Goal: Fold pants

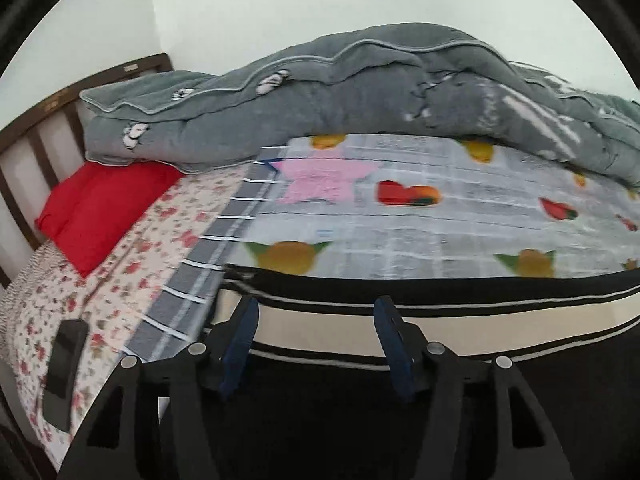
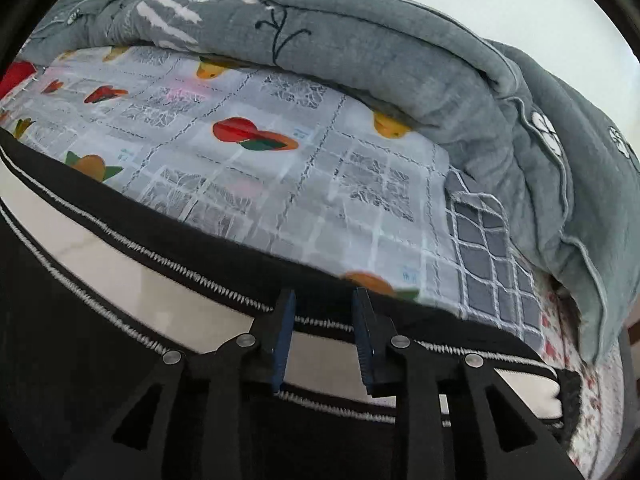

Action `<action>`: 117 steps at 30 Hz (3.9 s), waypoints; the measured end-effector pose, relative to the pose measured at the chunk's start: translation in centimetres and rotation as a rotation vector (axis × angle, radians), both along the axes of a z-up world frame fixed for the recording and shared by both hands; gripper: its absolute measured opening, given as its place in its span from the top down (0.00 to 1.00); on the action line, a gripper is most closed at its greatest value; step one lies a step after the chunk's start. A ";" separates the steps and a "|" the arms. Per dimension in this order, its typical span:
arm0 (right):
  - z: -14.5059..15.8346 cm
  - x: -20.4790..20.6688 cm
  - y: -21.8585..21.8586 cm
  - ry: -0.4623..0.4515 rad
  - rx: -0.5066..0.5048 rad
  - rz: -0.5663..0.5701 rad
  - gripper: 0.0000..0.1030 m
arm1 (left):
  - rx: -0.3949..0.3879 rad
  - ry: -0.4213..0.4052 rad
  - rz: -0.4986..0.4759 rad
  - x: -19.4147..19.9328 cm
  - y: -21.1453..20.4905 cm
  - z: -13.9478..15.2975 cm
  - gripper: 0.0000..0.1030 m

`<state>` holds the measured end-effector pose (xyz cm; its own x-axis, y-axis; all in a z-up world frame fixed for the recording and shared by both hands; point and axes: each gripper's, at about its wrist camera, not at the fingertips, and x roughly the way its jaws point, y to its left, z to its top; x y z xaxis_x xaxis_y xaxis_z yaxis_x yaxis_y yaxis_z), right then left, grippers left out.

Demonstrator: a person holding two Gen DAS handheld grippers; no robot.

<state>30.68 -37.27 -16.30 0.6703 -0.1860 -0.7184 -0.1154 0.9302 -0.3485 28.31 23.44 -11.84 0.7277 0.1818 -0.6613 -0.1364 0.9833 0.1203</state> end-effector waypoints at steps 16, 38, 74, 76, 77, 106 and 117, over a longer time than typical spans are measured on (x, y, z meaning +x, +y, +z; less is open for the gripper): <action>6.0 -9.1 3.1 -0.142 0.131 -0.026 0.54 | -0.162 0.046 -0.054 -9.2 -1.2 -0.9 0.43; -0.3 -20.5 3.2 -0.099 0.255 -0.073 0.51 | -0.162 0.035 -0.194 -15.6 -8.7 -3.6 0.31; -0.7 -19.3 3.9 -0.091 0.204 -0.127 0.42 | -0.626 -0.133 0.170 -15.3 12.4 -5.7 0.33; -0.7 -19.2 3.9 -0.091 0.209 -0.131 0.41 | -0.624 -0.130 0.179 -14.8 12.6 -5.8 0.33; -0.7 -19.1 3.9 -0.092 0.210 -0.133 0.41 | -0.623 -0.131 0.181 -14.6 12.6 -5.8 0.33; -1.0 -19.4 3.7 -0.123 0.224 -0.130 0.40 | -0.613 -0.155 0.239 -14.2 13.6 -5.9 0.67; -1.0 -19.4 3.7 -0.120 0.223 -0.130 0.40 | -0.616 -0.193 0.252 -14.1 13.5 -6.3 0.70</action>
